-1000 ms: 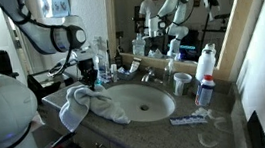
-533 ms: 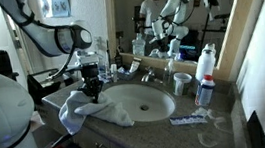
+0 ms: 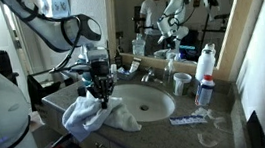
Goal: Use the white towel to wipe the outside of the sink
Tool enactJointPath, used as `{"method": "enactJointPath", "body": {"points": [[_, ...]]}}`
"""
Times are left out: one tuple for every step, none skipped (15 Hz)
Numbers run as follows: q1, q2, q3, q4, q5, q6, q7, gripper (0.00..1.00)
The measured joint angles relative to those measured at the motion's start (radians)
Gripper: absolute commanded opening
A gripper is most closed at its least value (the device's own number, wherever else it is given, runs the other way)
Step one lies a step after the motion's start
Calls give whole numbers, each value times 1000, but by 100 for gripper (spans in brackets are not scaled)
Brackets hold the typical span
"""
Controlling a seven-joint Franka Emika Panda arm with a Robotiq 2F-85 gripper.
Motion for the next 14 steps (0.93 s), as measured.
{"method": "enactJointPath", "body": {"points": [[-7, -13, -7, 0, -9, -13, 0, 1], [-9, -21, -11, 0, -11, -14, -1, 1], [-6, -26, -12, 0, -11, -14, -1, 1], [0, -26, -12, 0, -7, -8, -1, 1], [12, -26, -11, -1, 7, 4, -1, 1], [29, -24, -7, -1, 29, 22, -1, 1], [49, -21, -2, -1, 59, 46, -2, 1], [71, -15, 6, -1, 90, 74, -2, 1], [95, -8, 18, -1, 118, 104, -2, 1], [116, 1, 30, -2, 147, 137, -2, 1], [136, 11, 44, -2, 175, 173, -2, 1], [154, 23, 58, -2, 197, 208, -2, 1], [172, 35, 73, -2, 219, 241, -2, 1], [188, 48, 86, -2, 237, 271, -2, 1]]}}
